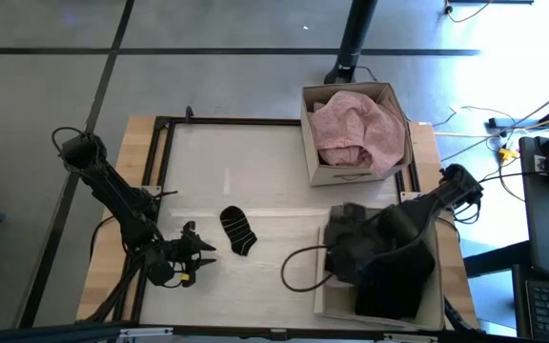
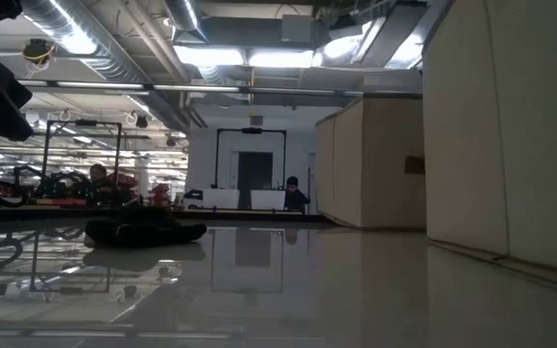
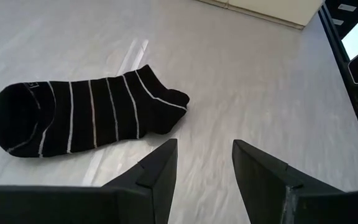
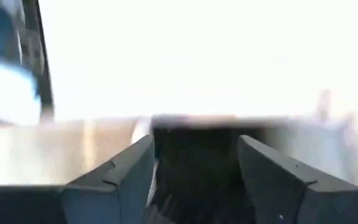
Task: Sort clothes
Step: Put the black striped sock into the bottom laundry organizer
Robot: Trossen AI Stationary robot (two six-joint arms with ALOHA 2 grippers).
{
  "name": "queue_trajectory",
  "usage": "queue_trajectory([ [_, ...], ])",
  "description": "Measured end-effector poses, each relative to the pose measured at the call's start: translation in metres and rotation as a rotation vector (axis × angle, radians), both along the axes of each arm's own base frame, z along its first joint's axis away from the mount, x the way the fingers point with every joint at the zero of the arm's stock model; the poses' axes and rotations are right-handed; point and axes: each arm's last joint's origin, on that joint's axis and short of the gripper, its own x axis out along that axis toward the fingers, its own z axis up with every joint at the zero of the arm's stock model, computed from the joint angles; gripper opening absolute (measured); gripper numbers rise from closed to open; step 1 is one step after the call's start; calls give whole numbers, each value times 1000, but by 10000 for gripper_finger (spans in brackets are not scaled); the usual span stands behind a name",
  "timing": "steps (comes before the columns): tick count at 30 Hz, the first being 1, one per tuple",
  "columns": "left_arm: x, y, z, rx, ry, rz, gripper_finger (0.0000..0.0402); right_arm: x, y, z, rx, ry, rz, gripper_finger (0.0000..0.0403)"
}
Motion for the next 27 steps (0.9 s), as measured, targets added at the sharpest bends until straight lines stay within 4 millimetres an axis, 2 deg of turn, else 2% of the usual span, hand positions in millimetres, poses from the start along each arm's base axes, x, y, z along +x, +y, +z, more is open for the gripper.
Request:
queue_trajectory([
  [6,0,0,0,4,2,-1,146,41,-1,15,-328,-421,139,234],
  [11,0,0,0,2,1,0,146,94,3,-1,-472,-559,256,234],
  [14,0,0,0,2,1,0,146,124,2,-24,-493,-563,343,234],
  [18,0,0,0,6,3,-1,146,158,-5,-73,-488,-461,434,234],
  [23,-1,1,-1,12,7,-1,146,190,-23,-138,-441,-309,507,234],
  [27,-1,1,-1,12,6,1,146,208,-36,-185,-348,-231,542,234],
])
